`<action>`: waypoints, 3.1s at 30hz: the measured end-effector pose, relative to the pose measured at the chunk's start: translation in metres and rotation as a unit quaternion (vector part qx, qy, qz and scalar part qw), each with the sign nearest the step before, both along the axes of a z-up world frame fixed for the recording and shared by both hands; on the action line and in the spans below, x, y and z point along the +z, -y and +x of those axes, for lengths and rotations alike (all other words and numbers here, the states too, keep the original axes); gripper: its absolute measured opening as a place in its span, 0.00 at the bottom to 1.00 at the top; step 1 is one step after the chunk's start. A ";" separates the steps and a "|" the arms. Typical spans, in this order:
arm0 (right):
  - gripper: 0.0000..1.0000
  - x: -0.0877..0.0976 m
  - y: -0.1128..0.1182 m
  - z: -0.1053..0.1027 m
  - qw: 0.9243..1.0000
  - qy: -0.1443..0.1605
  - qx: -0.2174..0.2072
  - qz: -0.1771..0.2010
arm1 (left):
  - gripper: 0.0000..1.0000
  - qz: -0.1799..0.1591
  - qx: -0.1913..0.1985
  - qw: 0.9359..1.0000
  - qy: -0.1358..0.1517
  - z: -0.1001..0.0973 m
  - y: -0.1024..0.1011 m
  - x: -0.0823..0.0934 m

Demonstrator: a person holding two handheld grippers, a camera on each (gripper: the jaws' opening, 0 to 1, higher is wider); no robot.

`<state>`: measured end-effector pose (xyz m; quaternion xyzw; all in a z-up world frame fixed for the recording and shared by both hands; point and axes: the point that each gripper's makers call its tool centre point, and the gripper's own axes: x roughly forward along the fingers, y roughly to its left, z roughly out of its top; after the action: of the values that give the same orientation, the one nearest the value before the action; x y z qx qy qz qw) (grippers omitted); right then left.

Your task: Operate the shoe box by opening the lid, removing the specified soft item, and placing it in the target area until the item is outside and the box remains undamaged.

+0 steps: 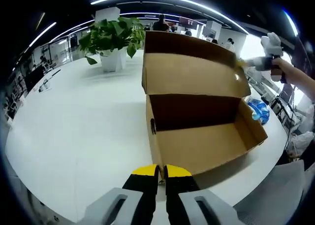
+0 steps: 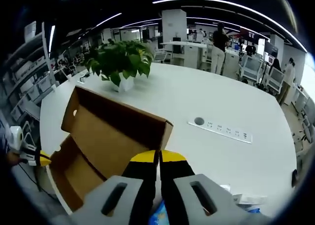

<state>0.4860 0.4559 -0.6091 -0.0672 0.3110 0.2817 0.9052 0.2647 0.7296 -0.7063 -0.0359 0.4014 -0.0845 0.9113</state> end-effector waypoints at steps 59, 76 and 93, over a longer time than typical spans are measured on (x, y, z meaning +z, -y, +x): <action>0.03 -0.004 0.008 -0.146 0.995 0.092 -0.002 0.049 | 0.17 -0.034 -0.005 0.997 0.073 0.005 -0.004 0.033; 0.11 -0.035 0.004 -0.173 0.992 0.112 0.060 0.001 | 0.29 0.001 -0.077 0.987 0.143 0.009 0.003 0.081; 0.22 -0.057 -0.003 -0.199 0.985 0.117 0.124 -0.022 | 0.35 0.025 -0.141 0.980 0.139 -0.007 0.019 0.066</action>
<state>0.2873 0.4585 -0.6663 -0.1573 0.1982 0.3752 0.8917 0.2578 0.7102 -0.6400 0.0563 0.2739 -0.2061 0.9377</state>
